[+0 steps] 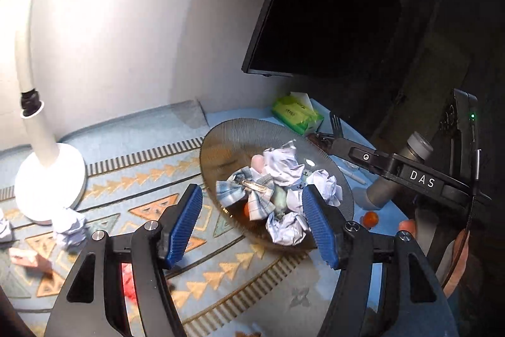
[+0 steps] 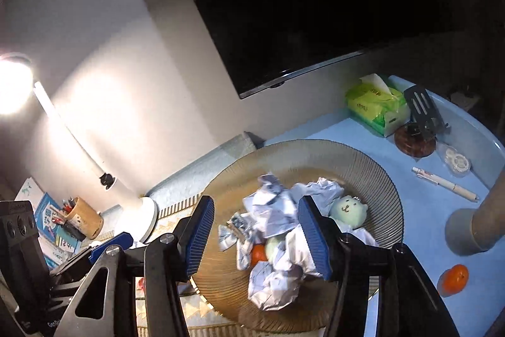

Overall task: Organize objects
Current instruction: 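Return both tools to the pile, then grasp the white plush cat with the left gripper while the right gripper grasps the red snack bag, then carry the plush cat and red bag to the woven bowl and release both, then move both tools back over the rug and grasp a paper ball with each gripper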

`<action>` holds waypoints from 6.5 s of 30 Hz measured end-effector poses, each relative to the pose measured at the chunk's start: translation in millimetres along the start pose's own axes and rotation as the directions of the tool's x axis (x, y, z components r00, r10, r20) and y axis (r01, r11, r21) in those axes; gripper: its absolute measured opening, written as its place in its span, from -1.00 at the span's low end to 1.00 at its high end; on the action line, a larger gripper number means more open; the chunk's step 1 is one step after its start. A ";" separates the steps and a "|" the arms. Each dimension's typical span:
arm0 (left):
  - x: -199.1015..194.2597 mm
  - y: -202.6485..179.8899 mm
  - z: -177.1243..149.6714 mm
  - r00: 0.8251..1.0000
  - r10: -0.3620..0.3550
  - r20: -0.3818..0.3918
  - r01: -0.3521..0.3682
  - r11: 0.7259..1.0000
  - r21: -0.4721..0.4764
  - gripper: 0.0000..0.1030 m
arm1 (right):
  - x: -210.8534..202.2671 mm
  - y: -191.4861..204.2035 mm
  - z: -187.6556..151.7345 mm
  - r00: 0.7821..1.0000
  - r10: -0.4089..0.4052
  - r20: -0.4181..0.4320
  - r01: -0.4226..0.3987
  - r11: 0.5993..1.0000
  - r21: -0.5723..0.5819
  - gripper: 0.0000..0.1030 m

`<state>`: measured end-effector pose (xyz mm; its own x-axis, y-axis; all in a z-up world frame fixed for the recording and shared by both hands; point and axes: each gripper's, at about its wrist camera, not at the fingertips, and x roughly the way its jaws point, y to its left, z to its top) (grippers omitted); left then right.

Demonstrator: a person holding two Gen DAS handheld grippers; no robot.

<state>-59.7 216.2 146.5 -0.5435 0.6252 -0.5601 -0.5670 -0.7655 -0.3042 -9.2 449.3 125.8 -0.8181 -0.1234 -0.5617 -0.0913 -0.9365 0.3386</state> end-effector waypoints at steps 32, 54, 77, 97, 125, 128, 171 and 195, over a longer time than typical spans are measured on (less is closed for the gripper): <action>-144.0 153.4 -200.4 0.868 0.494 -0.053 -0.491 0.835 -0.247 0.77 | 65.0 133.9 -198.8 0.963 0.066 -0.261 -0.168 0.905 -0.390 0.30; -67.6 78.2 -176.0 0.905 0.391 -0.168 -0.408 0.909 -0.087 0.74 | 134.1 187.3 -147.3 0.919 0.078 -0.387 -0.266 0.846 -0.461 0.23; -93.6 94.9 -170.2 0.936 0.335 -0.107 -0.347 0.931 -0.117 0.08 | 122.8 162.5 -150.5 0.900 0.187 -0.395 -0.329 0.884 -0.331 -0.35; -106.5 130.1 -185.4 0.959 0.259 -0.114 -0.273 0.953 -0.133 0.17 | 44.1 139.1 -221.6 0.926 0.119 -0.359 -0.216 0.945 -0.245 0.03; -98.4 109.2 -199.4 0.880 0.427 -0.206 -0.461 0.873 -0.158 0.07 | 59.5 157.2 -228.6 0.927 0.020 -0.374 -0.178 0.903 -0.390 -0.06; -104.7 109.1 -199.6 0.896 0.406 -0.179 -0.435 0.884 -0.173 -0.07 | 53.4 158.7 -230.8 0.935 0.027 -0.354 -0.181 0.894 -0.410 -0.41; 13.3 -20.9 35.8 0.993 0.086 0.075 -0.091 0.994 0.064 0.49 | -21.7 -50.5 -8.7 0.997 -0.076 -0.004 0.076 0.989 0.130 -0.38; -156.1 171.8 -152.6 0.788 0.615 0.043 -0.589 0.772 -0.240 0.98 | 58.0 130.9 -178.8 0.977 0.065 -0.201 -0.124 0.947 -0.297 0.23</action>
<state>22.2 -36.2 64.1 -0.8032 0.0284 -0.5950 0.0312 -0.9955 -0.0897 33.0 260.9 2.6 -0.6917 -0.2477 -0.6784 0.1836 -0.9688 0.1665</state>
